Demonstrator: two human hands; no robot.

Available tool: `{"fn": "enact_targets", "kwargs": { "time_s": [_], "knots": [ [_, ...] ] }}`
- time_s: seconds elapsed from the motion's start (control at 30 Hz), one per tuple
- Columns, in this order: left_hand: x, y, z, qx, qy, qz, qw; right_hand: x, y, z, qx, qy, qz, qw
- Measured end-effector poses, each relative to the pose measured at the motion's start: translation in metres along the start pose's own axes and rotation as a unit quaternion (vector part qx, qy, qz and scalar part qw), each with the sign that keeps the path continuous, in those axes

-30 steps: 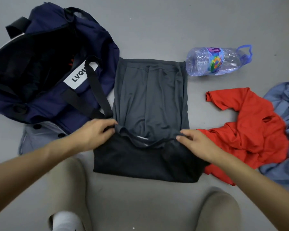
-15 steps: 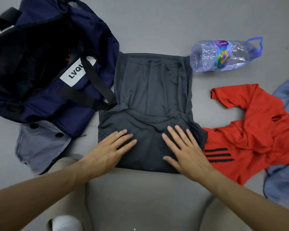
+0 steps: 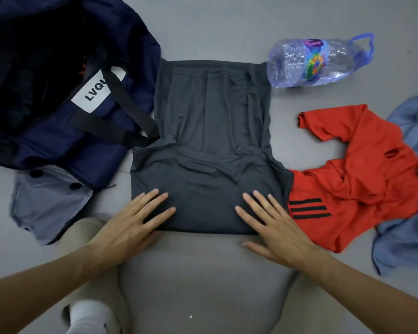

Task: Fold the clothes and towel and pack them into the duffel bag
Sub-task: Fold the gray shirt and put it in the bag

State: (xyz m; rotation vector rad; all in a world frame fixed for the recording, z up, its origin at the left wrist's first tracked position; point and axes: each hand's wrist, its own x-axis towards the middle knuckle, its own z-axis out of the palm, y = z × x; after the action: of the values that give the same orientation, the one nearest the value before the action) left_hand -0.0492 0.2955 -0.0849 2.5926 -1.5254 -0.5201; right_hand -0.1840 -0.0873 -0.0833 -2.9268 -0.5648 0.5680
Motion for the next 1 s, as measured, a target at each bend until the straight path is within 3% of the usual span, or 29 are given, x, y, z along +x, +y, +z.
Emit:
{"fn": "enact_targets", "kwargs": {
  "time_s": [0.37, 0.53, 0.6, 0.67, 0.8, 0.87, 1.0],
  "knots": [
    [0.015, -0.006, -0.018, -0.088, 0.041, -0.071, 0.993, -0.010, 0.012, 0.006, 0.021, 0.029, 0.013, 0.999],
    [0.004, -0.007, -0.047, -0.160, -0.058, -0.078, 0.982, -0.012, 0.003, -0.008, 0.123, 0.039, 0.050, 0.990],
    [-0.001, -0.007, -0.060, -0.166, -0.078, -0.073, 0.980, -0.012, -0.002, -0.026, 0.199, -0.012, 0.102, 0.975],
    [0.002, -0.009, -0.073, -0.172, -0.044, -0.083, 0.981, -0.010, -0.001, -0.049, 0.280, -0.071, 0.152, 0.945],
    [0.024, -0.025, -0.110, -0.228, -0.049, -0.140, 0.962, 0.004, 0.019, -0.098, 0.440, -0.121, 0.161, 0.875],
    [0.038, -0.041, -0.132, -0.282, -0.053, -0.161, 0.944, 0.018, 0.036, -0.119, 0.493, -0.103, 0.150, 0.851],
    [0.090, -0.085, -0.157, -0.293, 0.029, -0.184, 0.938, 0.076, 0.084, -0.143, 0.484, 0.026, 0.196, 0.852]
  ]
}}
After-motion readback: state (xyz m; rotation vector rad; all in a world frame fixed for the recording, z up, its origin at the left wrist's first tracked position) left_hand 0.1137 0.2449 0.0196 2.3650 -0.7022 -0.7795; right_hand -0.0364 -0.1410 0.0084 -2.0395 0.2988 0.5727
